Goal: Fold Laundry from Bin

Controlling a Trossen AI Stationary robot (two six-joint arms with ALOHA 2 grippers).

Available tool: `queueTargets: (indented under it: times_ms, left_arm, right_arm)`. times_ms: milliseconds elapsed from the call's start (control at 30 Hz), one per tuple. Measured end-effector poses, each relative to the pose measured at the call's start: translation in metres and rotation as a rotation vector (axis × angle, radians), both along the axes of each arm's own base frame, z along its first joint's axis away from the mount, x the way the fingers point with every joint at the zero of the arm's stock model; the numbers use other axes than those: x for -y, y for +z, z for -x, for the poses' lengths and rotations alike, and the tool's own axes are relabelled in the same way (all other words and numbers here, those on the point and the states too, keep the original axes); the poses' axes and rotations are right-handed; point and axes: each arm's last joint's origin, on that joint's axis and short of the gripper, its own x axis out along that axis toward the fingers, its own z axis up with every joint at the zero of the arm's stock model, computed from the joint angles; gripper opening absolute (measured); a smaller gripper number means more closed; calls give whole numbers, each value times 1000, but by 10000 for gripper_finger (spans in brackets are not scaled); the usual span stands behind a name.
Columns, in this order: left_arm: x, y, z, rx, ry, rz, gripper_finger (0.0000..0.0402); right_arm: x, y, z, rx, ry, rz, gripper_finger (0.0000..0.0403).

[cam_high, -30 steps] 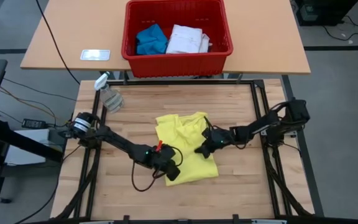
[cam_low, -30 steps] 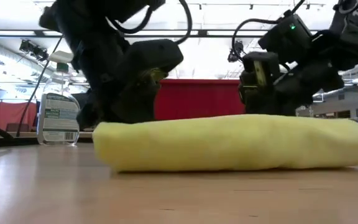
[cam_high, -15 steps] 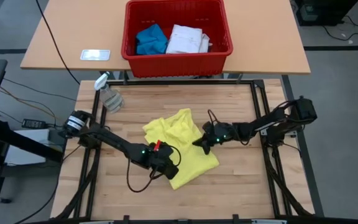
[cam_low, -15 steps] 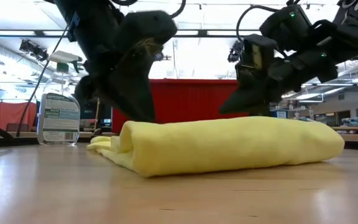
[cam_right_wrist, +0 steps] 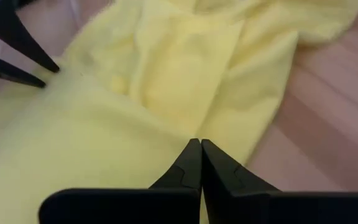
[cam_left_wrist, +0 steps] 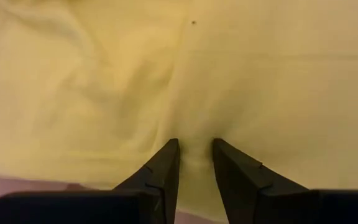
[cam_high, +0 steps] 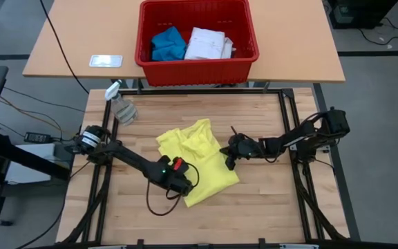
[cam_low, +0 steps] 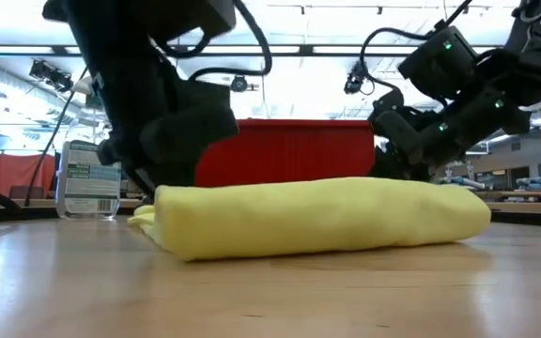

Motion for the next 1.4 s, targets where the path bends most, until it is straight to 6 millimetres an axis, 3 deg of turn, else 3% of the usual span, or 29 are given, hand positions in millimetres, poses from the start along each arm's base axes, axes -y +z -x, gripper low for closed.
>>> queueTargets:
  times_ms: [200, 300, 500, 700, 867, 1000, 1167, 1400]
  left_arm:
    - [-3, 13, 2, 13, -21, 4, 105]
    - [-3, 28, 4, 71, -11, 35, 105]
    - [25, 53, 12, 205, -158, 53, 105]
    - [76, 28, 13, 282, -442, 15, 105]
    - [100, 23, 9, 393, -561, 12, 106]
    - [103, 25, 9, 414, -565, 19, 123]
    - [97, 19, 5, 386, -553, 2, 178]
    - [81, -9, -9, 292, -544, -5, 237]
  right_arm:
    - [2, -2, 1, -23, -14, -6, 9]
    - [-5, 9, -2, 44, 3, -23, 9]
    - [-35, 30, 1, 125, 183, -23, 8]
    - [-84, 32, 13, 86, 437, -49, 16]
    - [-118, 39, 17, -147, 620, 74, 54]
    - [-130, 52, 19, -320, 659, 231, 103]
    - [-134, 62, 17, -331, 638, 375, 171]
    - [-131, 37, 6, -421, 700, 399, 241]
